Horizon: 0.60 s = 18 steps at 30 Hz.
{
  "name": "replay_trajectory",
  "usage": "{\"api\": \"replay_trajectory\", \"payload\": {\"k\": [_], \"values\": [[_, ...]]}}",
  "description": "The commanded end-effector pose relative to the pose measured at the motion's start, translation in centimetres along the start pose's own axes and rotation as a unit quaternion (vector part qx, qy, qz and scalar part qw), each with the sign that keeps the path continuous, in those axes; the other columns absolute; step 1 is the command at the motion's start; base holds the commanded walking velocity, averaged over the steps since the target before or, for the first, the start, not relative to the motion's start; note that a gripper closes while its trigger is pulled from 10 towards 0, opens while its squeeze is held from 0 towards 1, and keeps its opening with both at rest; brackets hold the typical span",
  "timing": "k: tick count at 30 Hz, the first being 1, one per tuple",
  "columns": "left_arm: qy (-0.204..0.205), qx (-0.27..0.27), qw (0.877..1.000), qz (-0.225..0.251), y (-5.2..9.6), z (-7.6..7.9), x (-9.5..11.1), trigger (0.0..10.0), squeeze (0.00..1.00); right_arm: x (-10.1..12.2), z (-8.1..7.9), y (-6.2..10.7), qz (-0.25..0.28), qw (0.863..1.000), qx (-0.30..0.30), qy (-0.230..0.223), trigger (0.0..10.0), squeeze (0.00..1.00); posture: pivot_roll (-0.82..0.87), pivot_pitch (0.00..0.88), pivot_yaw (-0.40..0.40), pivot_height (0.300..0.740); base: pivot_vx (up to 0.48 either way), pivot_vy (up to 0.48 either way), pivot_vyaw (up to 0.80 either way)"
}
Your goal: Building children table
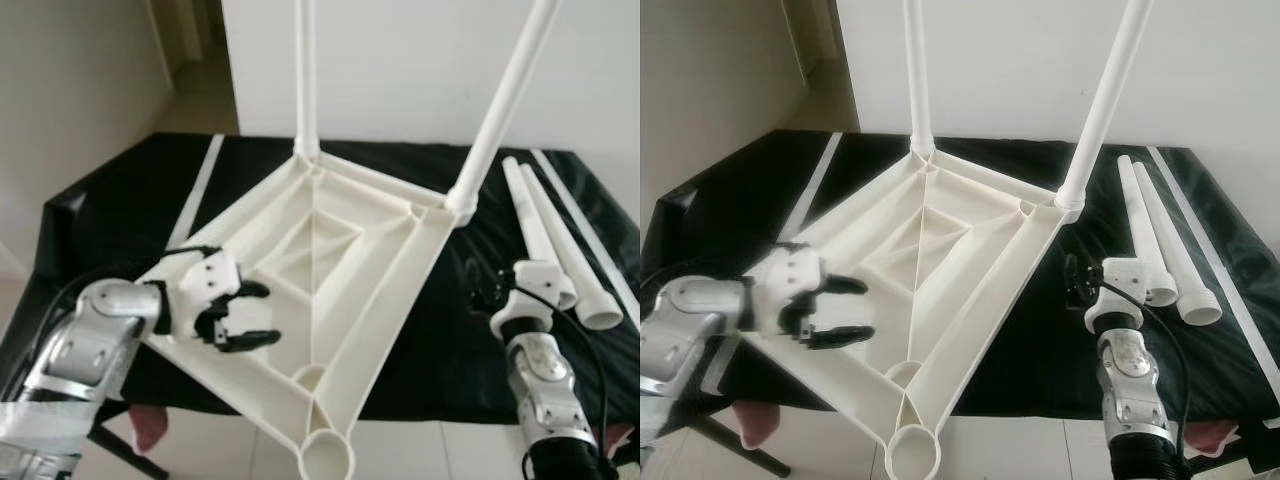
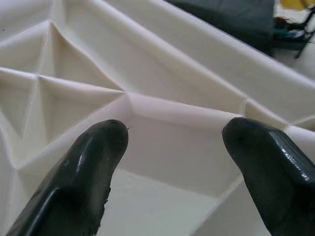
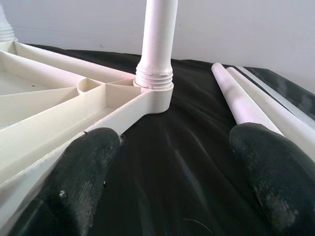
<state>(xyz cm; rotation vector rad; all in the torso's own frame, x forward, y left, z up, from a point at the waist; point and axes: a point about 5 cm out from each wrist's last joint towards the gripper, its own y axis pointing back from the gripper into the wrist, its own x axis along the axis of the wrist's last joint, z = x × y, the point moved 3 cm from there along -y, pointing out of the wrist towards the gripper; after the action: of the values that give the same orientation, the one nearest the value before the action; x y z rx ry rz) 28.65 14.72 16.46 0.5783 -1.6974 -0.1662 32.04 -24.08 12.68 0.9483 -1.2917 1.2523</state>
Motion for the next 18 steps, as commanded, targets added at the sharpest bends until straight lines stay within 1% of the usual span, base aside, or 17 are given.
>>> {"api": "replay_trajectory", "payload": {"k": [1,5,6,7,8,9,10,11,13,15,17,18], "values": [[0.018,-0.029,0.999,-0.006,0.2,0.8,-0.3,10.0,0.0,-0.2,0.6,0.3,-0.009,1.0,-0.007,-0.002,10.0,0.0,0.03,0.014,-0.012,0.74,0.0,0.0,0.0],[0.02,-0.043,0.999,-0.014,0.4,1.3,-0.6,10.0,0.0,-0.1,0.7,0.3,-0.011,1.0,-0.006,0.0,10.0,0.0,0.03,0.011,-0.013,0.74,0.0,0.0,0.0],[0.019,-0.049,0.998,-0.026,0.5,1.5,-1.0,10.0,0.0,-0.1,0.7,0.3,-0.011,1.0,-0.006,0.001,10.0,0.0,0.04,0.01,-0.015,0.74,0.0,0.0,0.0],[0.019,-0.049,0.998,-0.026,0.5,1.5,-1.0,10.0,0.0,-0.1,0.7,0.3,-0.011,1.0,-0.006,0.001,10.0,0.0,0.04,0.01,-0.015,0.74,0.0,0.0,0.0],[0.019,-0.054,0.998,-0.041,0.6,1.8,-1.6,10.0,0.0,-0.1,0.8,0.3,-0.012,1.0,-0.005,0.001,10.0,0.0,0.04,0.007,-0.015,0.74,0.0,0.0,0.0],[0.019,-0.054,0.998,-0.041,0.6,1.8,-1.6,10.0,0.0,-0.1,0.8,0.3,-0.012,1.0,-0.005,0.001,10.0,0.0,0.04,0.007,-0.015,0.74,0.0,0.0,0.0],[0.017,-0.056,0.997,-0.057,0.6,1.9,-2.2,10.0,0.0,0.0,0.8,0.3,-0.012,1.0,-0.005,0.001,10.0,0.0,0.04,0.007,-0.016,0.74,0.0,0.0,0.0],[0.017,-0.056,0.997,-0.057,0.6,1.9,-2.2,10.0,0.0,0.0,0.8,0.3,-0.012,1.0,-0.005,0.001,10.0,0.0,0.04,0.007,-0.016,0.74,0.0,0.0,0.0],[0.017,-0.049,0.995,-0.081,0.4,1.9,-3.2,10.0,0.0,0.1,0.9,0.0,-0.011,1.0,-0.004,0.001,10.0,0.0,0.04,0.002,-0.019,0.74,0.0,0.0,0.0],[0.008,-0.04,0.994,-0.102,0.2,1.8,-4.0,10.0,0.0,0.3,0.8,-0.2,-0.009,1.0,-0.002,0.0,10.0,0.0,0.04,0.001,-0.021,0.74,0.0,0.0,0.0],[0.003,-0.035,0.994,-0.107,0.2,1.8,-4.2,10.0,0.0,0.3,0.7,-0.2,-0.008,1.0,-0.001,-0.001,10.0,0.0,0.04,0.001,-0.021,0.74,0.0,0.0,0.0],[0.009,-0.021,0.993,-0.115,0.1,1.4,-4.6,10.0,0.0,0.4,0.7,-0.2,-0.008,1.0,-0.001,-0.001,10.0,0.0,0.04,0.0,-0.022,0.74,0.0,0.0,0.0]]}}
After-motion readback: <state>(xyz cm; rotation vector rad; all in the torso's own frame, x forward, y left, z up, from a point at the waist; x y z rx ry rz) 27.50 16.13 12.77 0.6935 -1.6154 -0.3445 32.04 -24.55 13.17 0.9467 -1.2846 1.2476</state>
